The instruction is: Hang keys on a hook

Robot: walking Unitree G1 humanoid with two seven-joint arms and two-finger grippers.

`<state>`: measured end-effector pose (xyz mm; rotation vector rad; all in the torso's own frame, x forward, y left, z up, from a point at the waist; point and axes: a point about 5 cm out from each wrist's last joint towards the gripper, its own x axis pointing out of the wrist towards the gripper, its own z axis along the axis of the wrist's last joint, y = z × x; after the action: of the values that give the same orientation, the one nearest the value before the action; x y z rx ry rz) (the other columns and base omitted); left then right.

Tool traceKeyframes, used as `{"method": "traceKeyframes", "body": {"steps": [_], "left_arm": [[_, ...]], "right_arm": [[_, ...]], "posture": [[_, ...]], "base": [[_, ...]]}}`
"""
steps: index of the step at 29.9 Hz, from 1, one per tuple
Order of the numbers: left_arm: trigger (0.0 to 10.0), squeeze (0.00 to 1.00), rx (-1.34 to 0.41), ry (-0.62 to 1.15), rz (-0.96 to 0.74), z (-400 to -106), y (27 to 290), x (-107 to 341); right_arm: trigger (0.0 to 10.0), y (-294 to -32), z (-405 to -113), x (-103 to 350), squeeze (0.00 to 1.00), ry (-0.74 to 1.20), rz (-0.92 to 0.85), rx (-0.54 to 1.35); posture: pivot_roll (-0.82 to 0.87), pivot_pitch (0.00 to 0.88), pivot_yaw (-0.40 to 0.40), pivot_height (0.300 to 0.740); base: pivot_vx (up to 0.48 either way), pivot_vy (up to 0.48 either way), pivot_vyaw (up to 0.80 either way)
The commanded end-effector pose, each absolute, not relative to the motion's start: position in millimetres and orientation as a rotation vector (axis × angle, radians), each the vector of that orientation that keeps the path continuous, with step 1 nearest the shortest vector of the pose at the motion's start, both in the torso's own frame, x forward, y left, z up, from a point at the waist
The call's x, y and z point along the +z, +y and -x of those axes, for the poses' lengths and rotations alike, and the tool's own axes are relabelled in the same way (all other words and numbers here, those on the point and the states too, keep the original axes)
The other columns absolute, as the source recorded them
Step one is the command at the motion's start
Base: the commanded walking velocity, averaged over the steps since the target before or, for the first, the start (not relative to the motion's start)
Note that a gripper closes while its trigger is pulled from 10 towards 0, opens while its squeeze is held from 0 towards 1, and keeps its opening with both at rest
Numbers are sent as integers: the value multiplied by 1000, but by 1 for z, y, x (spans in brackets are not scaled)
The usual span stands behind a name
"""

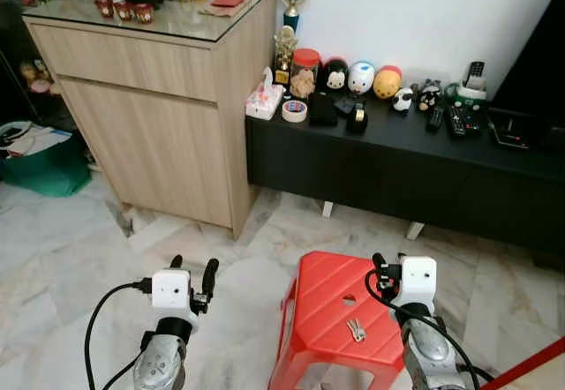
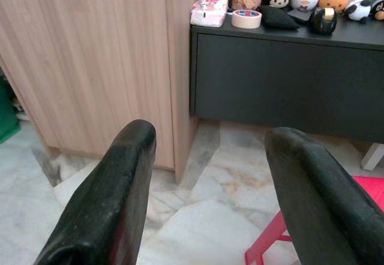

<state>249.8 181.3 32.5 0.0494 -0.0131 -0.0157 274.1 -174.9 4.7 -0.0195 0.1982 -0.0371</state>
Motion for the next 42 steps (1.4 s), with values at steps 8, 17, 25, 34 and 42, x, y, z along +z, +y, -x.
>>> {"method": "traceKeyframes", "body": {"steps": [8, 17, 25, 34, 42], "left_arm": [[10000, 0, -15, -11, -28, -258, 180, 40], [10000, 0, -7, 7, -20, -255, 180, 39], [10000, 0, 18, 10, -34, -260, 189, 43], [10000, 0, 25, 14, -48, -261, 193, 45], [10000, 0, 37, 4, -44, -263, 195, 48]], "right_arm": [[10000, -180, -277, 6, 0, 220, 39, -69], [10000, -178, -278, 2, 0, 270, 32, -89], [10000, -174, -281, 3, 0, 278, 48, -85], [10000, -172, -282, 3, 0, 287, 42, -85], [10000, -170, -285, 4, 0, 288, 39, -86]], "posture": [[63, 0, -69, 740], [63, 0, -57, 700], [68, 0, -50, 670], [73, 0, -49, 670], [72, 0, -49, 670]], "base": [[0, 0, 0], [0, 0, 0], [0, 0, 0], [0, 0, 0], [0, 0, 0]]}}
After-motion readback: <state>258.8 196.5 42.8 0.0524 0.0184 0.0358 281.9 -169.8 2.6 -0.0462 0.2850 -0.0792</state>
